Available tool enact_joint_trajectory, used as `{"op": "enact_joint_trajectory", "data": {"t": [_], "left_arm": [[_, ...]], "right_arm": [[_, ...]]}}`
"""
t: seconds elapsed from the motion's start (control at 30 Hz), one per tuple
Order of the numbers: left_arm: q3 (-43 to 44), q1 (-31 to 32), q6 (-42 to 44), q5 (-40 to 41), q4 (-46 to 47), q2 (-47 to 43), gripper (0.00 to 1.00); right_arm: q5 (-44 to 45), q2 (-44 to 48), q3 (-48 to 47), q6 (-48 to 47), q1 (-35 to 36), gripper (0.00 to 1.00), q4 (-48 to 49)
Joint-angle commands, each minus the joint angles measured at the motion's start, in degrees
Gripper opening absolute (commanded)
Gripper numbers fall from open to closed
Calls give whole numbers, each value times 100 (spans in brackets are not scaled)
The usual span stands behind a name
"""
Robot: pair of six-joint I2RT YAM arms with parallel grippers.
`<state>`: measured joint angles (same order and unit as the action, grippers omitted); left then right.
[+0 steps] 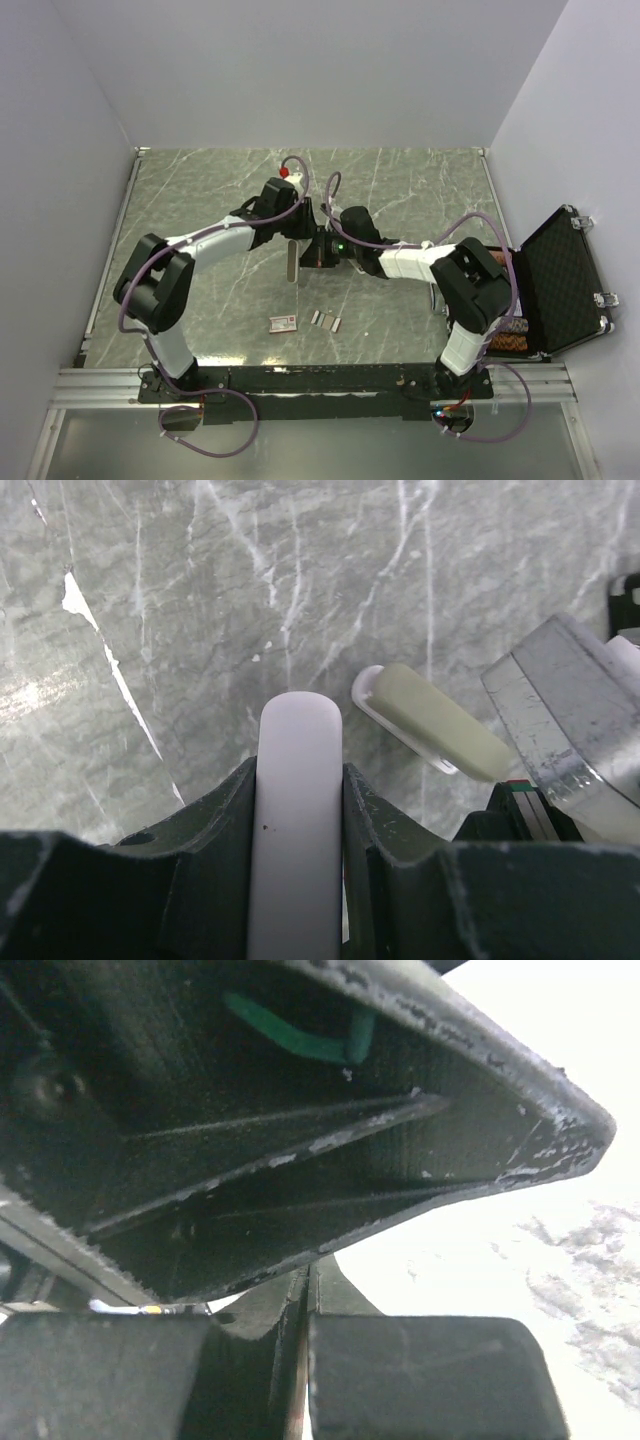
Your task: Unload the staples from the stapler
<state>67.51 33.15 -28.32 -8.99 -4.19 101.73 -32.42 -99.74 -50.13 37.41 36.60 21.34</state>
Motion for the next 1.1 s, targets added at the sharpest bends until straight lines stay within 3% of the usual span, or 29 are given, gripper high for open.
{"op": "enact_joint_trajectory", "data": {"t": [0.0, 0.37, 0.83, 0.93, 1.07], "left_arm": [[-175, 166, -209, 55, 603, -495, 1], [-264, 183, -60, 574, 279, -857, 1], [52, 183, 300, 1470, -12, -1621, 1], [17, 183, 344, 1681, 67, -1832, 1], [-44, 183, 292, 1901, 172, -2087, 1]], "right_arm": [[-230, 535, -269, -146, 304, 0, 380], [34, 605, -155, -190, 304, 0, 248], [1502, 1642, 30, -1077, 128, 0, -1351], [1424, 1861, -6, -1192, 137, 0, -1597], [687, 1985, -102, -1052, 224, 0, -1607]]}}
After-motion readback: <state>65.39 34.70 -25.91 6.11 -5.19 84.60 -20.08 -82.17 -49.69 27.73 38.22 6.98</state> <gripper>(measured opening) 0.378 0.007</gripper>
